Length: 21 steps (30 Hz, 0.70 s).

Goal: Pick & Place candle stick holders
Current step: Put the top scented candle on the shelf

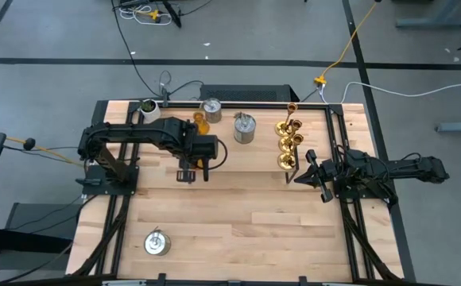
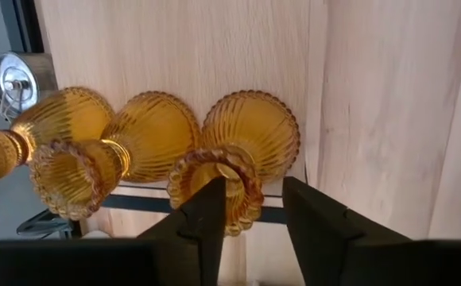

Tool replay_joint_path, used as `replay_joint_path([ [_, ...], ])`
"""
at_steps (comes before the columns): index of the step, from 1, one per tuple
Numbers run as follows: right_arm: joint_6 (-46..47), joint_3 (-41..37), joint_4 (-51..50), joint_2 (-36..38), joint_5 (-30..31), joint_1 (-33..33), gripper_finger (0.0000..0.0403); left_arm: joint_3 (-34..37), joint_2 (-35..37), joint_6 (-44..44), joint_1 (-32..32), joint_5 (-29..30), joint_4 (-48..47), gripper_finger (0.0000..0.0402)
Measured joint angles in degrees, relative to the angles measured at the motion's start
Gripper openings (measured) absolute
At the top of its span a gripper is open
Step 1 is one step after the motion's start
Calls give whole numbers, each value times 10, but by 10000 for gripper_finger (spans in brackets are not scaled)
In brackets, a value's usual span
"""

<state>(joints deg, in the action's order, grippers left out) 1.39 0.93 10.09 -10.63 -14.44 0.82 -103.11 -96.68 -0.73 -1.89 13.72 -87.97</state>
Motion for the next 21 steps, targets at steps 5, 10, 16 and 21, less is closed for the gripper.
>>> replay_joint_path([
  [5, 0, 0, 0, 0, 0, 0, 13, 0, 0, 0, 0, 0, -10, 151],
  [10, 0, 0, 0, 0, 0, 0, 13, 0, 0, -5, 0, 0, -11, 156],
  [16, 0, 0, 0, 0, 0, 0, 13, 0, 12, -6, 0, 0, -7, 156],
  [21, 0, 0, 0, 0, 0, 0, 13, 0, 21, -5, 0, 0, -6, 156],
])
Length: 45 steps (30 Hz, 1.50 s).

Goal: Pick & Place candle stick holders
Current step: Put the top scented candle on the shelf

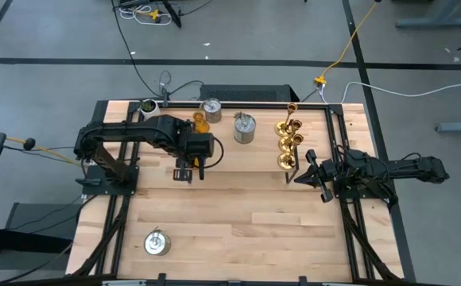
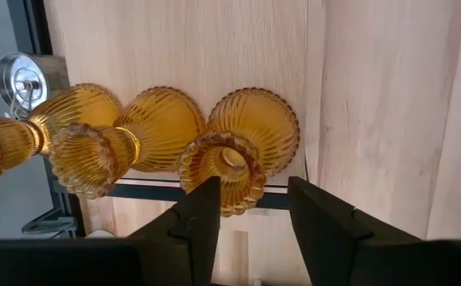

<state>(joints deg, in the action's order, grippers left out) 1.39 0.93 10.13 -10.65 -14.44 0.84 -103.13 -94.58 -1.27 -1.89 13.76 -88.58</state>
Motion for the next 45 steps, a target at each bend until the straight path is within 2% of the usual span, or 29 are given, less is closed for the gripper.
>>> replay_joint_path([
  [12, 0, 0, 0, 0, 0, 0, 13, -63, 6, -12, -3, 12, -6, 156],
  [20, 0, 0, 1, 0, 0, 0, 13, -66, 35, -25, -2, 34, -15, 156],
  [26, 0, 0, -4, 0, 0, 0, 13, -65, 56, -47, 9, 86, -8, 144],
  [30, 0, 0, -4, -1, 0, 0, 13, -65, 73, -70, 39, 119, 16, 134],
  [38, 0, 0, -4, -1, 0, 0, 13, -65, 87, -157, 125, 120, 52, 124],
  [45, 0, 0, -4, -1, 0, 0, 13, -65, 83, -188, 192, 118, 76, 124],
])
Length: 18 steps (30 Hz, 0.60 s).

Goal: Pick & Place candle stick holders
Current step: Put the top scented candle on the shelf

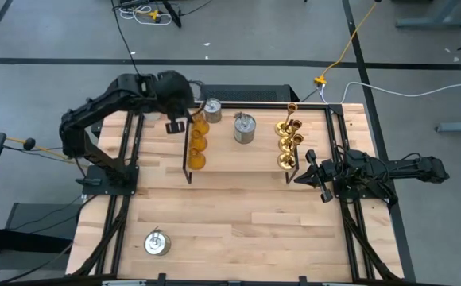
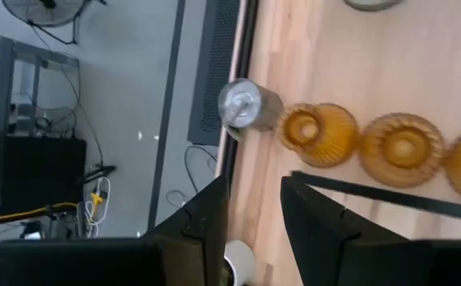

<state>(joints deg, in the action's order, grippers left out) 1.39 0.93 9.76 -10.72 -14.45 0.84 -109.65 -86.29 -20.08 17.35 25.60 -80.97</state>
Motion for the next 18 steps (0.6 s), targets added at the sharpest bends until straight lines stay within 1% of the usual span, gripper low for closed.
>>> replay_joint_path([
  [5, 0, 0, 0, 0, 0, 0, 13, 4, 0, -51, 46, -8, 48, 127],
  [7, 0, 0, 0, 0, 0, 0, 13, 10, 0, -75, 63, -40, 72, 132],
  [12, 0, 0, 0, 0, 0, 0, 13, 14, 0, -79, 119, -165, 115, 153],
  [14, 0, 0, 0, 0, 0, 0, 13, 14, -2, -78, 142, -188, 126, 164],
  [18, 0, 0, 0, 0, 0, 0, 13, 14, -13, -78, 188, -216, 135, 186],
])
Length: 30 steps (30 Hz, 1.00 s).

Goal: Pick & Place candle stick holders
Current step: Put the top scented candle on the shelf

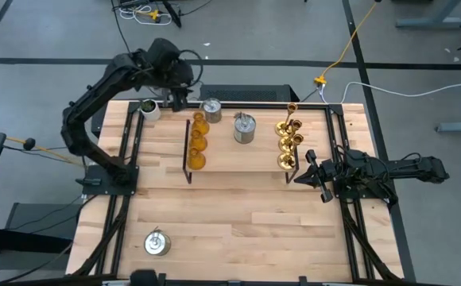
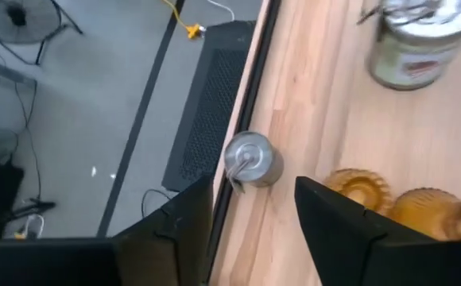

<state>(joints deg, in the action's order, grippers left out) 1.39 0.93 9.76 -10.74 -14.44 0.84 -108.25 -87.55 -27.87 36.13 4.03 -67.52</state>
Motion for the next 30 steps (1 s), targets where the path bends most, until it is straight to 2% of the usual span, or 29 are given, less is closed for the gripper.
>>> replay_joint_path([
  [10, 0, 0, 0, 0, 0, 0, 13, 0, -55, -33, 86, -8, -1, 236],
  [21, 0, 0, 0, 0, 0, 0, 13, 0, -96, -35, 157, -5, 16, 243],
  [25, 0, 0, 0, 0, 0, 0, 13, 0, -113, -42, 184, -27, 46, 243],
  [30, 0, 0, 0, 0, 0, 0, 13, 0, -139, -103, 214, -87, 94, 243],
])
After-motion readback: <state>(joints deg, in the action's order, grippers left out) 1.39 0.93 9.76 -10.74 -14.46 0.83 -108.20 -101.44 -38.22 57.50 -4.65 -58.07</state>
